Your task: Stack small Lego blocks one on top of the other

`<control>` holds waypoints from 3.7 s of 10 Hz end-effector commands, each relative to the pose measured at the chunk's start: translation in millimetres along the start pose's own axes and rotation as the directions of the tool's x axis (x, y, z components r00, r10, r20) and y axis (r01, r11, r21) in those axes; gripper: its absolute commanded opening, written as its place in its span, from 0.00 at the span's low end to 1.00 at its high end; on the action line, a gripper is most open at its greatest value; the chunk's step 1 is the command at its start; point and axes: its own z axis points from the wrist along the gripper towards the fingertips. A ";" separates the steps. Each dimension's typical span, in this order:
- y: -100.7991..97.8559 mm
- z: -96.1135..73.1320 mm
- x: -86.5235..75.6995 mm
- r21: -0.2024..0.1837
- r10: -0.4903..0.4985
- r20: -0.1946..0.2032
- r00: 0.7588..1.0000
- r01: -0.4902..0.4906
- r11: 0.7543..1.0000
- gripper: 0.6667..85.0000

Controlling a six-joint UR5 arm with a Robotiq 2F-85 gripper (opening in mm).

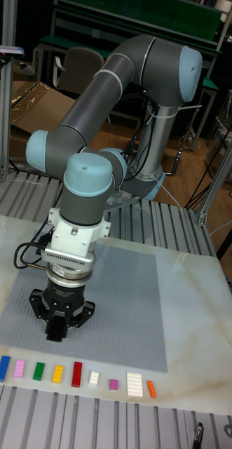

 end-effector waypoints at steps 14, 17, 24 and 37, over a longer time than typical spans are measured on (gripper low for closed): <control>3.5 -7.3 -25.7 -0.028 -0.091 0.122 0.988 0.096 0.995 0.43; 20.8 -1.3 -20.1 -0.068 -0.051 0.078 0.996 0.057 0.996 0.47; 15.4 -12.1 -9.4 -0.040 0.019 -0.013 1.000 -0.019 0.999 0.17; 2.8 -2.4 -18.5 -0.038 0.016 0.018 1.000 -0.015 0.999 0.00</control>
